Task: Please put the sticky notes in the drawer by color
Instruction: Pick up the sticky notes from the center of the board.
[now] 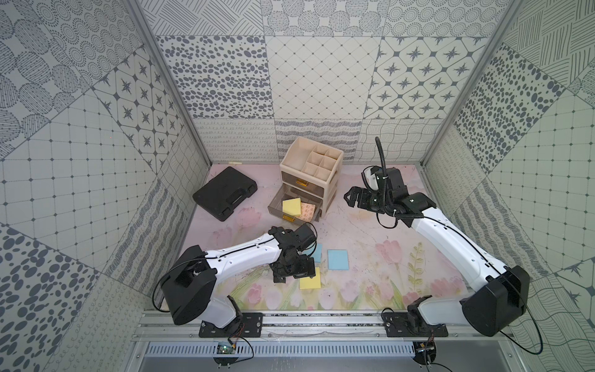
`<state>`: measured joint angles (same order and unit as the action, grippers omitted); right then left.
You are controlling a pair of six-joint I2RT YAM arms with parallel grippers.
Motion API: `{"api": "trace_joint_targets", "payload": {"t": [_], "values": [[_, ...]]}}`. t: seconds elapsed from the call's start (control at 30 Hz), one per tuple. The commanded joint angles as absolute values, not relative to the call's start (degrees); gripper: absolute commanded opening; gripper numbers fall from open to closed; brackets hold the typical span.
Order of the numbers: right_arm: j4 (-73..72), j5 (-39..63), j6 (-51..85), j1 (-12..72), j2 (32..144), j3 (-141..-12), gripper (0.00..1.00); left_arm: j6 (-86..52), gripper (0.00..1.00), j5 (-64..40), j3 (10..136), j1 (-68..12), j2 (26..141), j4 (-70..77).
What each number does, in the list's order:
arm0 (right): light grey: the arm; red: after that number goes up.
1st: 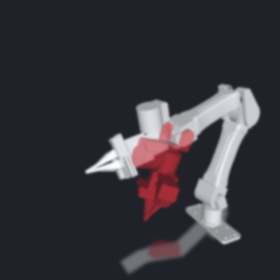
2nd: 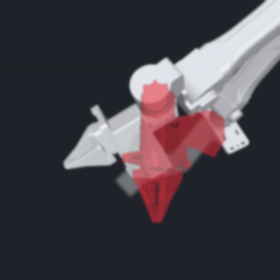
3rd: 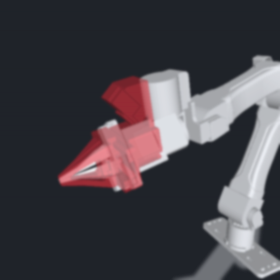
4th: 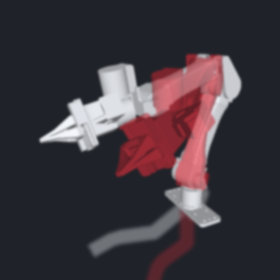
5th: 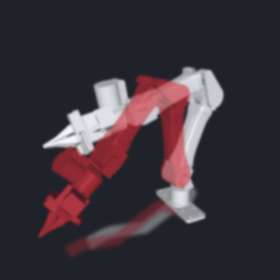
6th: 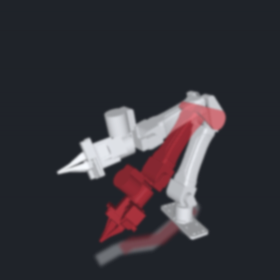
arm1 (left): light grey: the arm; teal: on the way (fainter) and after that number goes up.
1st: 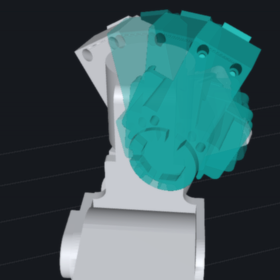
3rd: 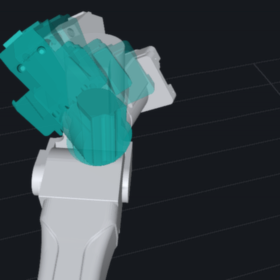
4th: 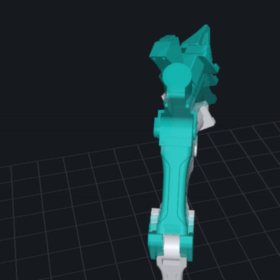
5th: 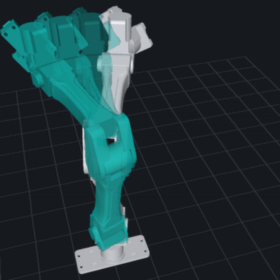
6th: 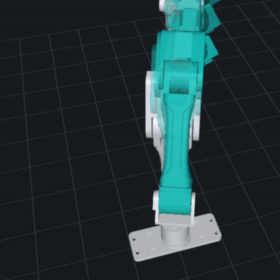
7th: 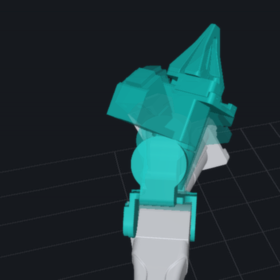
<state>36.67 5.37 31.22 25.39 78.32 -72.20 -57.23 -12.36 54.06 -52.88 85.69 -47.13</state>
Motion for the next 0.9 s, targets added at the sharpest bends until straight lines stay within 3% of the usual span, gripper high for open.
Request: {"api": "trace_joint_targets", "payload": {"t": [0.0, 0.27, 0.87], "values": [[36.0, 4.8, 30.4, 25.4, 76.2, -72.3, 0.99, -62.2, 1.0, -10.6, 56.0, -55.8, 90.6, -40.3], [39.6, 3.6, 28.2, 25.4, 74.4, -73.2, 0.99, -63.1, 1.0, -6.5, 60.8, -58.2, 98.3, -41.7], [39.1, 4.5, 28.2, 25.3, 74.7, -72.0, 0.99, -61.4, 0.99, -3.6, 62.0, -58.4, 103.8, -43.8]]}}
